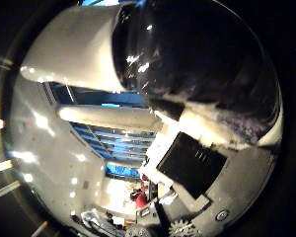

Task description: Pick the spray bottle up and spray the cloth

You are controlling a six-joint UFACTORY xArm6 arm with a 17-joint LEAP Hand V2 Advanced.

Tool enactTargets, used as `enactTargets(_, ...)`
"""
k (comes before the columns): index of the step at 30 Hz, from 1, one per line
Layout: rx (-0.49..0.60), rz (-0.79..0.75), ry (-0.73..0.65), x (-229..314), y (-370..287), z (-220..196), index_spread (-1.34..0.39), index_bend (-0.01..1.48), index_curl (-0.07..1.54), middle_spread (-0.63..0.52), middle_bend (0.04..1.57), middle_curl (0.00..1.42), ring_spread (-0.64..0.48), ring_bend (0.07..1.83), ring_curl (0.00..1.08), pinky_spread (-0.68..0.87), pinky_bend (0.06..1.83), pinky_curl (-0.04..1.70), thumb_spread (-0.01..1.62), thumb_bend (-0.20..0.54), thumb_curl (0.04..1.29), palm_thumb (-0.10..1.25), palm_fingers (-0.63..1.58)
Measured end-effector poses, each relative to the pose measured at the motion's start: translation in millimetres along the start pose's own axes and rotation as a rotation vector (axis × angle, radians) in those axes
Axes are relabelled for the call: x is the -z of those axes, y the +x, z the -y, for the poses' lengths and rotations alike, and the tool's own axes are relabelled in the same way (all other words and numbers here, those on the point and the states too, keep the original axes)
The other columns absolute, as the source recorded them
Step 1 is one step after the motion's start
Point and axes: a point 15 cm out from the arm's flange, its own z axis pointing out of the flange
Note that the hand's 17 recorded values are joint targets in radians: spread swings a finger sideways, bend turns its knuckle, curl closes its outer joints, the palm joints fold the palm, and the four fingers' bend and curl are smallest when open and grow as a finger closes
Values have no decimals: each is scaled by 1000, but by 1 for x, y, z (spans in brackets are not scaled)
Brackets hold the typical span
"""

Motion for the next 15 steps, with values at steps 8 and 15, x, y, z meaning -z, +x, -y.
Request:
enactTargets(8,-2,55,-16,-4,-13,-5,-384,862,740,-147,1155,711,-194,1244,583,-271,1213,604,969,-12,352,804,1269)
enactTargets(15,1,147,-38,1,-43,-8,-275,1117,858,-112,1348,732,-195,1399,672,-187,1314,823,983,2,458,1004,1132)
